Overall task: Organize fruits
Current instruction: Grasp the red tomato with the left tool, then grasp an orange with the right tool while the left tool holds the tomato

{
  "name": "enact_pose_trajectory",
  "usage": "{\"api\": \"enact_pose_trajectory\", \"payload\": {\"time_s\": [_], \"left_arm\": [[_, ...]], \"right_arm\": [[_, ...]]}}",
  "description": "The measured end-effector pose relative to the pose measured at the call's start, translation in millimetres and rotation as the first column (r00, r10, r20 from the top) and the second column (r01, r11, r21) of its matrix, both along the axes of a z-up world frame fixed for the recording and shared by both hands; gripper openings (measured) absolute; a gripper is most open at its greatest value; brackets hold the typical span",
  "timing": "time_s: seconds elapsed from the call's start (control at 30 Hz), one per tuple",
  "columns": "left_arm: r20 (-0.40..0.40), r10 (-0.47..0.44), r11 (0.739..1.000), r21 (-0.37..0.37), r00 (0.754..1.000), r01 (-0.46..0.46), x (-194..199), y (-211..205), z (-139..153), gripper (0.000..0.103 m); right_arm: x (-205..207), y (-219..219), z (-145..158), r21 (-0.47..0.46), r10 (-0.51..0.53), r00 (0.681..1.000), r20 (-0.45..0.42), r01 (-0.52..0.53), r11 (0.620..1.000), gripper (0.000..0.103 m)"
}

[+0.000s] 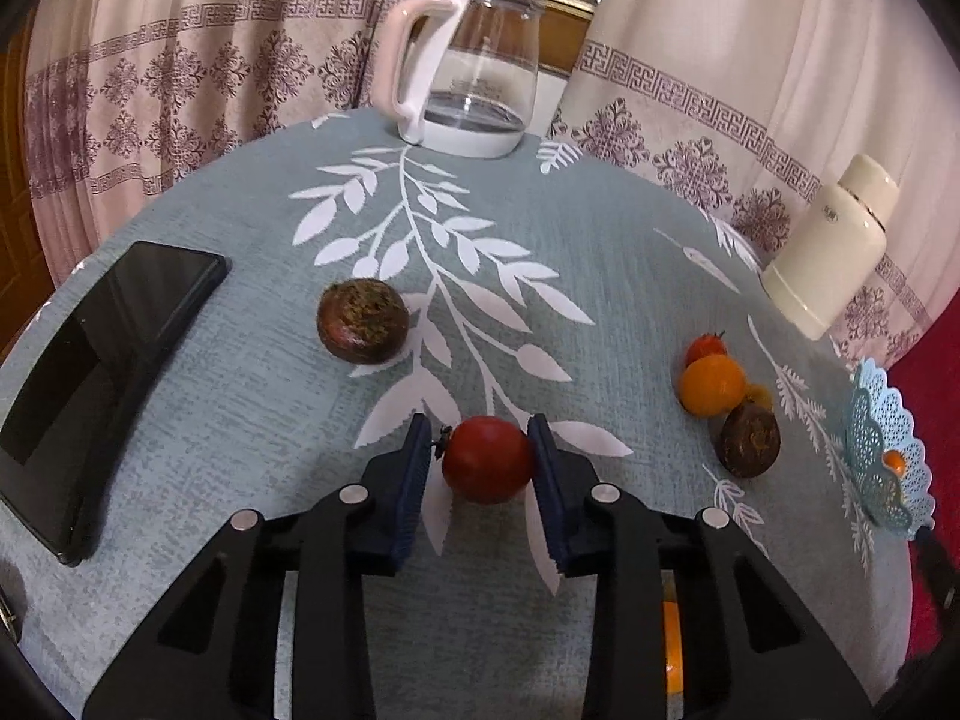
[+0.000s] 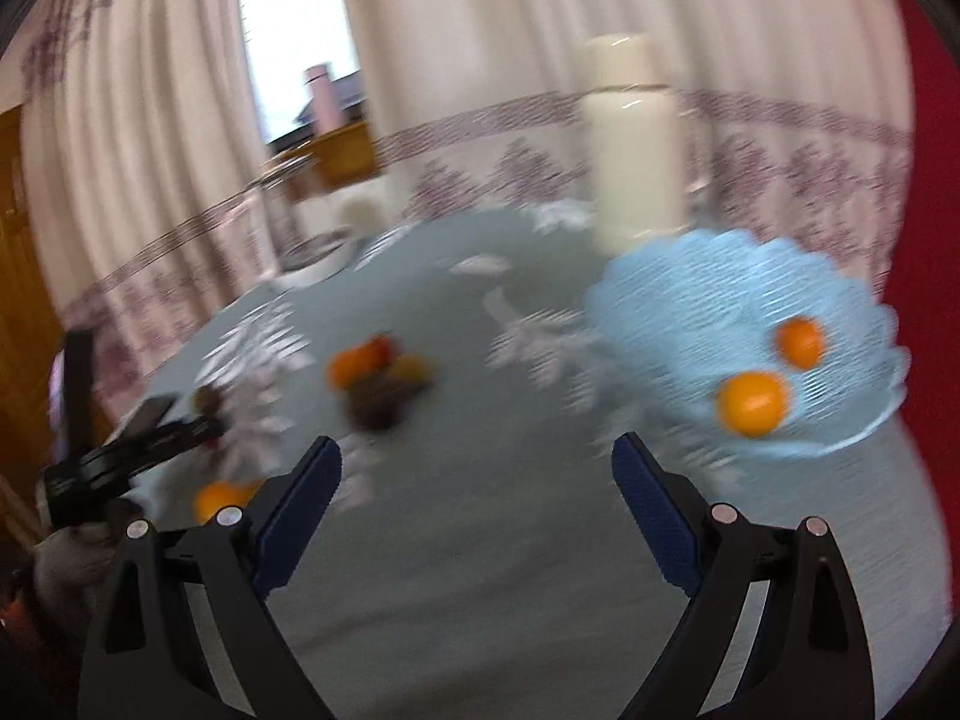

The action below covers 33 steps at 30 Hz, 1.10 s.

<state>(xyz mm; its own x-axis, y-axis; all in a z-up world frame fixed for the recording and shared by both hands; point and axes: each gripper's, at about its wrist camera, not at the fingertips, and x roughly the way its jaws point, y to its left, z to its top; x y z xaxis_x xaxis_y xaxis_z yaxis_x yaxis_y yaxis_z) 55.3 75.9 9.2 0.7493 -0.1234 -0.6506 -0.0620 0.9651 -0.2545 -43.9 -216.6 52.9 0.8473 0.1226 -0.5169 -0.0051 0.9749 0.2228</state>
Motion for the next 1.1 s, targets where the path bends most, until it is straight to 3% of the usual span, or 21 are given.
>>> {"api": "enact_pose_trajectory", "payload": {"time_s": [0.23,0.37,0.47,0.77,1.03,1.1], "left_arm": [[0.045,0.045,0.999,-0.004,0.998,-0.044,-6.9,5.1,5.9,0.034],[0.063,0.067,0.998,-0.006,0.996,-0.067,-10.4,7.7,8.1,0.034],[0.069,0.082,0.997,-0.018,0.994,-0.081,-11.7,11.9,8.7,0.034],[0.051,0.117,0.992,-0.053,0.992,-0.115,-10.5,21.4,5.7,0.034],[0.035,0.141,0.988,-0.070,0.989,-0.138,-8.8,26.1,2.8,0.034],[0.031,0.145,0.987,-0.074,0.989,-0.143,-8.6,27.2,1.9,0.034]], "right_arm": [[11.4,61.8,-8.7,0.064,0.172,0.981,-0.091,-0.167,0.984,0.090],[18.5,94.3,-20.8,0.061,0.251,0.953,-0.169,-0.244,0.968,0.069],[25.7,112.3,-29.8,0.058,0.293,0.930,-0.219,-0.288,0.956,0.061],[52.2,125.9,-40.1,0.120,0.324,0.901,-0.287,-0.302,0.946,0.056],[65.7,141.9,-43.3,0.096,0.341,0.889,-0.306,-0.328,0.940,0.055],[68.1,144.0,-43.0,0.099,0.348,0.886,-0.306,-0.334,0.937,0.048]]}}
